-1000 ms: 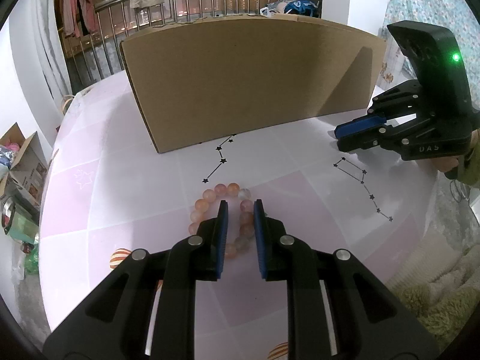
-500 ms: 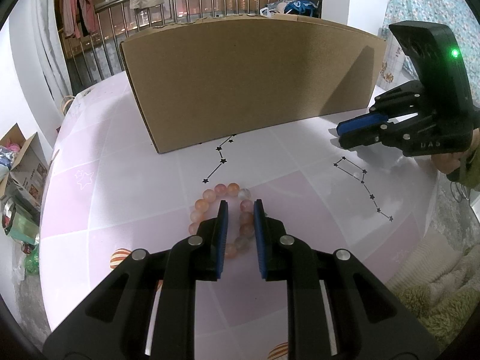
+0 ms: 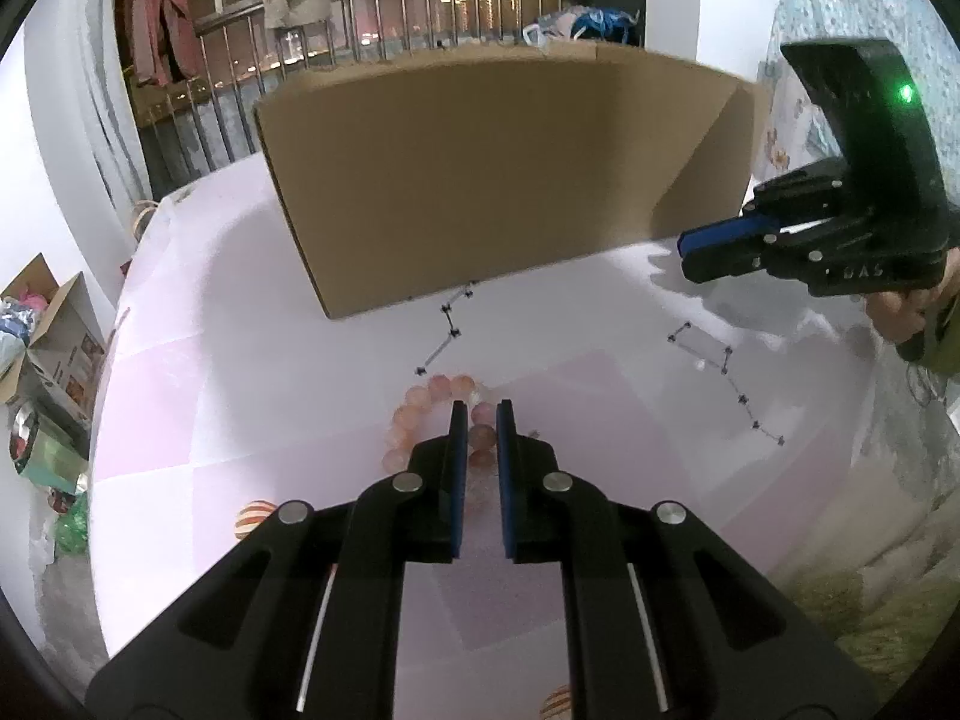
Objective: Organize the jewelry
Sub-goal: 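Lift the bracelet and ring in both grippers up over the box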
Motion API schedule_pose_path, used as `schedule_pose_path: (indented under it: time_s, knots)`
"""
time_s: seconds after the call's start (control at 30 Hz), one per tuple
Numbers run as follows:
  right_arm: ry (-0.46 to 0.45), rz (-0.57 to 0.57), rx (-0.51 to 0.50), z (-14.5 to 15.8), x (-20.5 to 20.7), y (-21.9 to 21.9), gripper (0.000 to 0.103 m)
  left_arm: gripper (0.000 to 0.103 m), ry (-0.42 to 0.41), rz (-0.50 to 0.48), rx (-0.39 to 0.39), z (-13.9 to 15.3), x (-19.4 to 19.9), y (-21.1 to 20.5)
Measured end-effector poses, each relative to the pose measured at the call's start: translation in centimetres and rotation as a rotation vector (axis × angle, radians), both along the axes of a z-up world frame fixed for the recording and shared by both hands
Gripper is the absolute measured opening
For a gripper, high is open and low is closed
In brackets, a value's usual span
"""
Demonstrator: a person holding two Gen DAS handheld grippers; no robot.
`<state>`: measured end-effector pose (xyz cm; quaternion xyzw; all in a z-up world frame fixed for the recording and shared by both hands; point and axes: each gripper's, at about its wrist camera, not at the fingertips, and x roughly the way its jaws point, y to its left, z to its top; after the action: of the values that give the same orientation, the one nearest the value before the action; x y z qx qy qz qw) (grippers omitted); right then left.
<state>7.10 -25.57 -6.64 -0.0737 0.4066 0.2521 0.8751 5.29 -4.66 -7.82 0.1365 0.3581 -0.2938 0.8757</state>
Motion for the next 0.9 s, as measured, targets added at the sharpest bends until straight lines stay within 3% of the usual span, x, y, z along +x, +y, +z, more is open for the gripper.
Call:
schedule_pose_path:
  time_s: [0.47, 0.7, 0.9]
  knots:
    - [-0.135, -0.053, 0.07, 6.2, -1.6, -0.9, 0.012, 0.008, -0.102, 0.037, -0.173, 6.9, -1.8, 3.4]
    - [-0.224, -0.055, 0.126, 11.1, -1.9, -2.0, 0.012, 0.008, -0.164, -0.02, -0.262, 12.6, -1.4, 3.6]
    - [-0.3, -0.046, 0.166, 15.6, 0.3, -3.7, 0.012, 0.008, -0.215, -0.098, -0.341, 17.8, 1.3, 1.5]
